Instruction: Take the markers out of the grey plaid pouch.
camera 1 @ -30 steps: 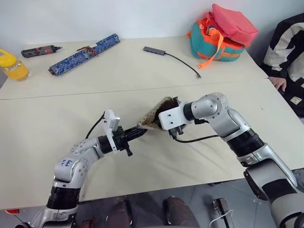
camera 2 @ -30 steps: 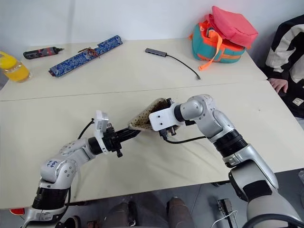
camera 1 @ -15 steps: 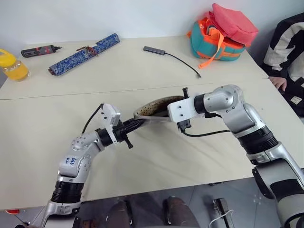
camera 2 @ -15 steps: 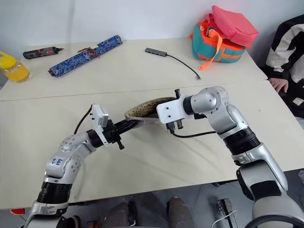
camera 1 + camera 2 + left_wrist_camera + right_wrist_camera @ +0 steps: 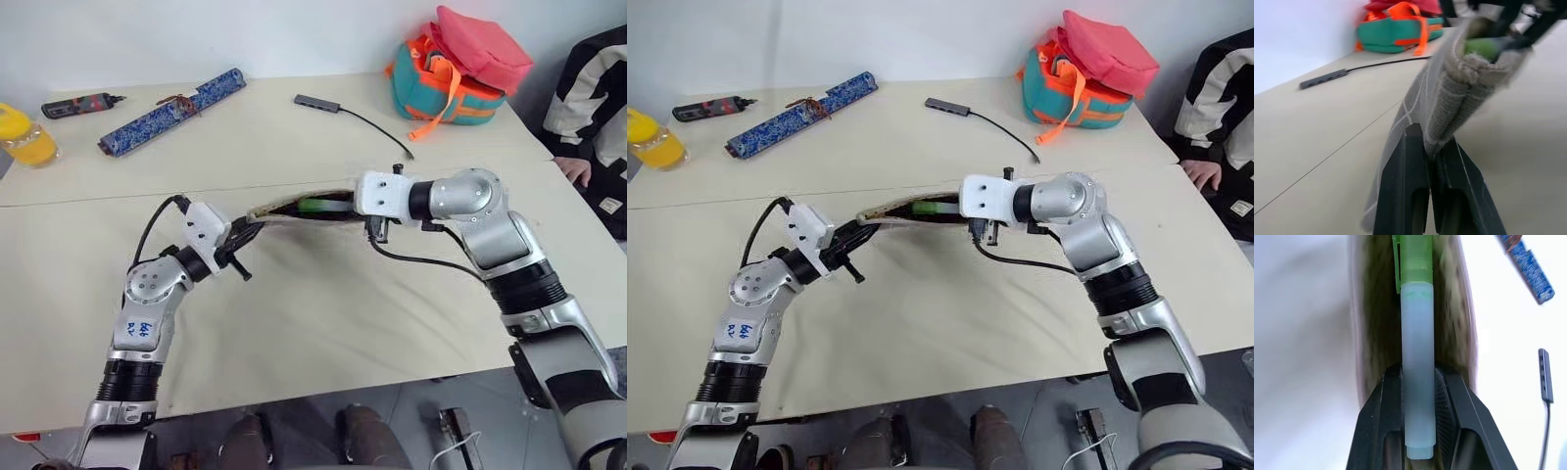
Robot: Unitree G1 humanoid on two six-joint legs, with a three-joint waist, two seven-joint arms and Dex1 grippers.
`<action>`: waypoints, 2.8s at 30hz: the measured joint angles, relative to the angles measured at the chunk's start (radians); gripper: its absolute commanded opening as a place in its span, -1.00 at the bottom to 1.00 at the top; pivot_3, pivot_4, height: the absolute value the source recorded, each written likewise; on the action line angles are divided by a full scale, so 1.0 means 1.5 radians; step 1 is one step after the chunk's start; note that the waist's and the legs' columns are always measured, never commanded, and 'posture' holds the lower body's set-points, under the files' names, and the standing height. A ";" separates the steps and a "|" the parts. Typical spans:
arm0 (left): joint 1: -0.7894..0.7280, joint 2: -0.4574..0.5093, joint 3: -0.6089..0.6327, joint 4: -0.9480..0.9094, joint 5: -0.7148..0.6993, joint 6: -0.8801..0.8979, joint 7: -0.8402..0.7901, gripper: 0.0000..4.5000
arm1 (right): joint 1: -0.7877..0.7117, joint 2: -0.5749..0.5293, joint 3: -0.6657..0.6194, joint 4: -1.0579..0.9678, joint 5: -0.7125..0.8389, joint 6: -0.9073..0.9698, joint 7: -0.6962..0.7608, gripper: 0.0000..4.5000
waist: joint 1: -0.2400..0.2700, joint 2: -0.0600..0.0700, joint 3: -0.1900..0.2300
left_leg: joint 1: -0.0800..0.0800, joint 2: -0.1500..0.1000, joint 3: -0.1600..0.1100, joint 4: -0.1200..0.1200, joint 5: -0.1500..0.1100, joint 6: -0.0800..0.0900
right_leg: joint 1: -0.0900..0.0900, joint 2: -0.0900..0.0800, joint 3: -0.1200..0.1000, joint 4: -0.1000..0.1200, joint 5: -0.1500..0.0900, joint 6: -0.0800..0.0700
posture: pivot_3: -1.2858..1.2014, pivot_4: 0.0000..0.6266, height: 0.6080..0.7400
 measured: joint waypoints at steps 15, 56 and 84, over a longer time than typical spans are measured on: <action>-0.004 0.059 0.058 0.093 0.076 -0.099 0.072 -1.00 | 0.049 -0.032 -0.086 -0.081 0.118 0.044 0.013 -0.81 | 0.000 0.000 0.000 | 0.000 0.000 0.001 0.000 0.000 0.000 | 0.000 0.000 0.000 0.000 0.000 0.000 | 0.03 -0.52 1.00; 0.029 0.011 0.024 0.008 -0.028 0.043 -0.007 -1.00 | 0.022 0.011 -0.078 -0.164 0.218 0.160 -0.029 -0.71 | 0.001 0.000 0.000 | 0.000 0.000 0.002 0.000 0.000 0.000 | 0.000 0.000 0.000 0.000 0.000 0.000 | 0.03 -0.52 1.00; 0.025 -0.027 -0.043 -0.103 -0.057 0.175 -0.043 -1.00 | 0.000 0.011 0.093 0.058 -0.101 -0.131 -0.048 -0.15 | -0.002 0.000 0.000 | 0.000 0.000 0.000 0.000 0.000 0.000 | 0.000 0.000 0.000 0.001 0.000 0.000 | 0.03 -0.52 1.00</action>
